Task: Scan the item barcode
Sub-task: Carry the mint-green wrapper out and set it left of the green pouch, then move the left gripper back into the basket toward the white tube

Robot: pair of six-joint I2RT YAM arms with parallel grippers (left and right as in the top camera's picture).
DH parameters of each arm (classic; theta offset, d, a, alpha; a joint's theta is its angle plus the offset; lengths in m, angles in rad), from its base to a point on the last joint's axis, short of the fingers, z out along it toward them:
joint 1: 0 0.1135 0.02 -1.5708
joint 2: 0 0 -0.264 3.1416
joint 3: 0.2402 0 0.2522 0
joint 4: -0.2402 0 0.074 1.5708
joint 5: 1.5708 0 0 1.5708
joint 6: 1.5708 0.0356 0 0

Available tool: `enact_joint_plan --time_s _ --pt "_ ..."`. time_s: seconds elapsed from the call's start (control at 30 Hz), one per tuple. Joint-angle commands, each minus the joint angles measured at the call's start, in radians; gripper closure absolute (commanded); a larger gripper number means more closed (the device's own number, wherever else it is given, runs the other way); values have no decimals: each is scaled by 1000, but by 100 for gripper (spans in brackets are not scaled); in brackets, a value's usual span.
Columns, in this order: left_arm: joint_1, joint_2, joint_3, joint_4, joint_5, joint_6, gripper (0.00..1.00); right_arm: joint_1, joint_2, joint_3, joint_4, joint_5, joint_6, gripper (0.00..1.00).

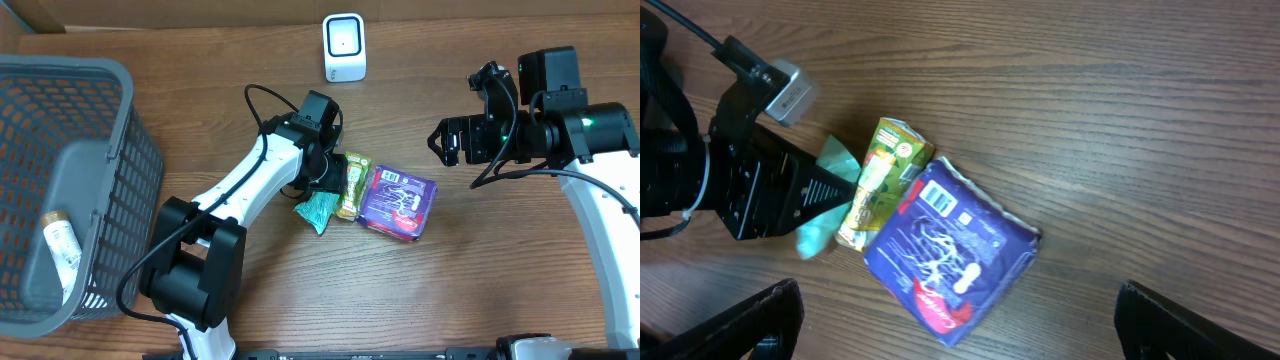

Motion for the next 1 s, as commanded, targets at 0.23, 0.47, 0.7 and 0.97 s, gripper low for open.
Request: enact_joint_plan --time_s 0.23,0.47,0.7,0.97 --pt "87 -18 249 -240 17 31 43 6 1 0 4 -5 2 0" --pt "219 -42 731 -568 -9 93 37 6 1 0 4 -5 2 0" --pt "397 -85 1054 -801 -110 109 34 6 1 0 4 -5 2 0" --pt "740 -188 1057 -876 -182 95 29 6 1 0 4 -5 2 0"
